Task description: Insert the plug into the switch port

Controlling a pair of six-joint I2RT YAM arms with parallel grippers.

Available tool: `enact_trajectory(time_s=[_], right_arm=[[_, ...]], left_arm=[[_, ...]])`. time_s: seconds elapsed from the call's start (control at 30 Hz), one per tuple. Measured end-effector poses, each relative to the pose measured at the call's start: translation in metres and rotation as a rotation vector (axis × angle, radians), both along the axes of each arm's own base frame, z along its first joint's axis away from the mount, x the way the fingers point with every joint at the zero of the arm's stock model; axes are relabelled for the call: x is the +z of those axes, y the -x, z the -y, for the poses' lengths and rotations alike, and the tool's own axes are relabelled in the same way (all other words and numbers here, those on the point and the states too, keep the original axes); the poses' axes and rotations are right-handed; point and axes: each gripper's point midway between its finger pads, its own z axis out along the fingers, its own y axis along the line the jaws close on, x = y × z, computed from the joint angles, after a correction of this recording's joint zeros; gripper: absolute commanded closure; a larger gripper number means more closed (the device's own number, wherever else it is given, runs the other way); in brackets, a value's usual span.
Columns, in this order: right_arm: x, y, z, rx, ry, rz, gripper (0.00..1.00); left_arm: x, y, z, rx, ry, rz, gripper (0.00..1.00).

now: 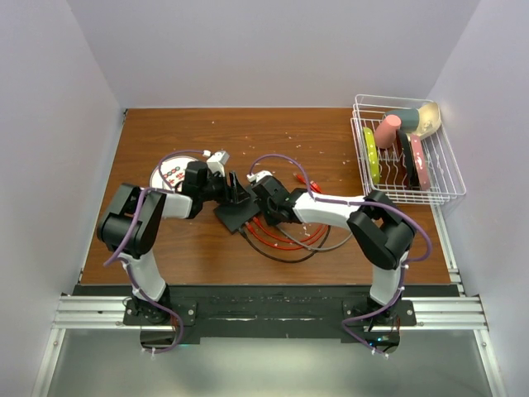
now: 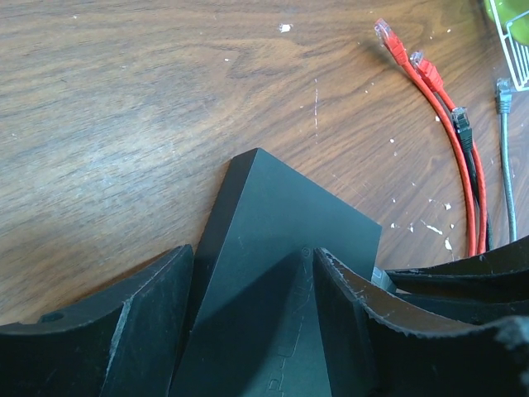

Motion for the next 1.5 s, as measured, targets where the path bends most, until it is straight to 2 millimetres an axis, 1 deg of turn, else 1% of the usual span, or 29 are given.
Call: enact_trajectory(time_s=[0.5, 0.7, 0.77, 0.9, 0.97, 1.0, 1.07, 1.13, 1.37, 1.47, 1.5], right_arm=[[0.000, -0.004, -0.005, 0.000, 0.018, -0.017, 1.00], [0.001, -0.005, -0.005, 0.014, 0.030, -0.015, 1.00], [0.000, -0.006, -0.005, 0.023, 0.039, -0.015, 1.00], [0.001, -0.007, -0.005, 0.042, 0.050, -0.007, 1.00], [0.001, -0.008, -0.005, 0.047, 0.054, -0.004, 1.00], [0.001, -0.009, -0.005, 0.049, 0.056, -0.001, 1.00], [0.001, -0.010, -0.006, 0.051, 0.059, 0.001, 1.00], [0.001, -0.011, -0.006, 0.052, 0.060, 0.003, 1.00], [0.001, -0.015, -0.007, 0.045, 0.055, 0.004, 1.00], [0.001, -0.015, -0.007, 0.046, 0.054, 0.003, 1.00], [0.001, -0.015, -0.007, 0.046, 0.054, 0.002, 1.00]], left_arm=[[0.000, -0.002, -0.001, 0.003, 0.002, 0.008, 0.36], [0.000, -0.003, 0.000, -0.003, 0.007, 0.011, 0.34], [0.000, -0.004, 0.001, -0.008, 0.006, 0.014, 0.33], [0.001, -0.014, 0.006, -0.023, 0.014, 0.020, 0.33], [0.001, -0.023, 0.010, -0.028, 0.017, 0.026, 0.35], [0.002, -0.028, 0.012, -0.032, 0.020, 0.028, 0.38], [0.001, -0.037, 0.015, -0.038, 0.022, 0.033, 0.41], [0.000, -0.041, 0.017, -0.044, 0.021, 0.035, 0.43], [-0.002, -0.036, 0.016, -0.057, 0.011, 0.031, 0.42], [-0.002, -0.031, 0.013, -0.052, 0.006, 0.027, 0.45], [-0.002, -0.030, 0.012, -0.050, 0.005, 0.026, 0.48]])
